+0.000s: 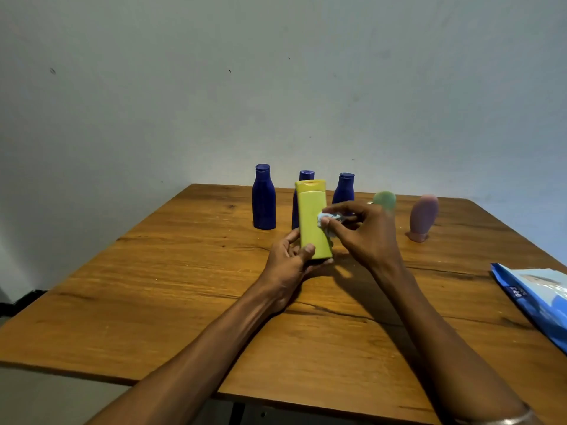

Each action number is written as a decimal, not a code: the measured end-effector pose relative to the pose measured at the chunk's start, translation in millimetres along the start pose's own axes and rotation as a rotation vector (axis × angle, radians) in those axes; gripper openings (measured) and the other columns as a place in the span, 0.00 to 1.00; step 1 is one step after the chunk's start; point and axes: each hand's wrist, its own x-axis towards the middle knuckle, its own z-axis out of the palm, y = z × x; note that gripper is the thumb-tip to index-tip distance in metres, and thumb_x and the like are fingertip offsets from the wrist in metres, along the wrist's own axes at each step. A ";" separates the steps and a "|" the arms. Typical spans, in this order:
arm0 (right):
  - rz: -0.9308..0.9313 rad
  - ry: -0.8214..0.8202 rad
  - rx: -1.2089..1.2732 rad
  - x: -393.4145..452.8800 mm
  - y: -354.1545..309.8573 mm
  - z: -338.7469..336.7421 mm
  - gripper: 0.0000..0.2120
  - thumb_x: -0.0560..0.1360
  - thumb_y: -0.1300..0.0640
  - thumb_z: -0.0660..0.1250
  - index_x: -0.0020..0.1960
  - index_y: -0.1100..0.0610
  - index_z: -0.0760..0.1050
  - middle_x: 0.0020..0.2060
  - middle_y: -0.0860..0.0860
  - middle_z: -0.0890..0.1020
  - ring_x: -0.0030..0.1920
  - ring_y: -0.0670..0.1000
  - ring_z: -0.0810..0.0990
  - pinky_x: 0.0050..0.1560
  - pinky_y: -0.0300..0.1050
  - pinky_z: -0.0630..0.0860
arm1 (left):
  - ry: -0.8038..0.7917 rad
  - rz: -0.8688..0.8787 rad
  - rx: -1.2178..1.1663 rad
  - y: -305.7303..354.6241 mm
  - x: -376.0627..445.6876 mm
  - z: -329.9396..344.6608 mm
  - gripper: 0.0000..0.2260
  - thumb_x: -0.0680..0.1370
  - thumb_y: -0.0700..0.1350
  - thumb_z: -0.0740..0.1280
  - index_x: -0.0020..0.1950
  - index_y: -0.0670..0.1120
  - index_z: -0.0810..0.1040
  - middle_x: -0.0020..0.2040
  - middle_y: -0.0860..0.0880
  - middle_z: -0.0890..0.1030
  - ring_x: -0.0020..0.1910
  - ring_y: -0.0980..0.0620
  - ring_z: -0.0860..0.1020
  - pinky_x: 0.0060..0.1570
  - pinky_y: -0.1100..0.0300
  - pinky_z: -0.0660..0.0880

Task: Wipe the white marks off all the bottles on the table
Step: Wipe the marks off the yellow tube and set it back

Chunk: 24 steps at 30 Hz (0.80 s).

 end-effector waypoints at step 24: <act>0.216 -0.298 0.022 -1.7 8.5 1.7 0.08 0.71 0.53 0.79 0.48 0.50 0.84 0.45 0.43 0.85 0.45 0.40 0.83 0.40 0.31 0.75 | 0.051 0.141 0.155 9.3 4.5 -14.8 0.22 0.84 0.35 0.60 0.77 0.46 0.66 0.55 0.44 0.86 0.54 0.44 0.85 0.51 0.50 0.84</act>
